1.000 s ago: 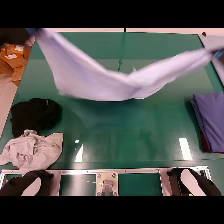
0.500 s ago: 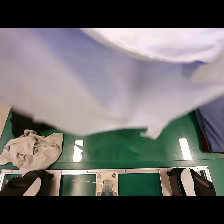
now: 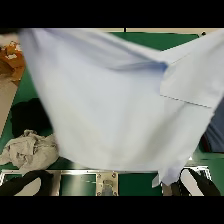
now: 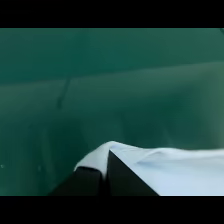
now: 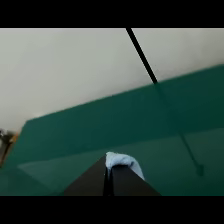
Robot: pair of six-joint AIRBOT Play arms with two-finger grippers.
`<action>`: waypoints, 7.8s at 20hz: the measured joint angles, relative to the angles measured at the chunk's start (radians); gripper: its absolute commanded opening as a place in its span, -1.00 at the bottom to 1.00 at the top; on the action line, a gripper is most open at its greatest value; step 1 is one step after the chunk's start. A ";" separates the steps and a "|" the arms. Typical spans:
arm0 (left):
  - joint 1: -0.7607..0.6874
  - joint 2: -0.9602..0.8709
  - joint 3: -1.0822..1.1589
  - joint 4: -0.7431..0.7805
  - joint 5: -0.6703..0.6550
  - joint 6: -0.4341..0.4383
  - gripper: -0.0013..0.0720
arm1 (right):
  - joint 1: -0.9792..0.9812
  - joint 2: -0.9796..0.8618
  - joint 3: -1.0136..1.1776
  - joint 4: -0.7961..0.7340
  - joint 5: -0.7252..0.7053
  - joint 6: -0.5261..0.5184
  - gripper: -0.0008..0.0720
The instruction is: Fold the shirts.
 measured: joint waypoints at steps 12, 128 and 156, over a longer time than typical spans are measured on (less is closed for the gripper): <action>0.000 -0.580 -0.142 -0.235 0.409 0.159 -0.89 | 0.158 -0.850 0.163 0.070 -0.218 -0.125 -0.93; -0.079 -0.555 0.072 0.147 -0.041 -0.145 -0.89 | -0.019 -0.940 0.170 -0.037 0.524 -0.241 -0.93; -0.282 -0.808 0.444 -0.316 -0.082 -0.023 -0.89 | 0.519 -0.616 0.373 -0.195 0.431 0.254 -0.92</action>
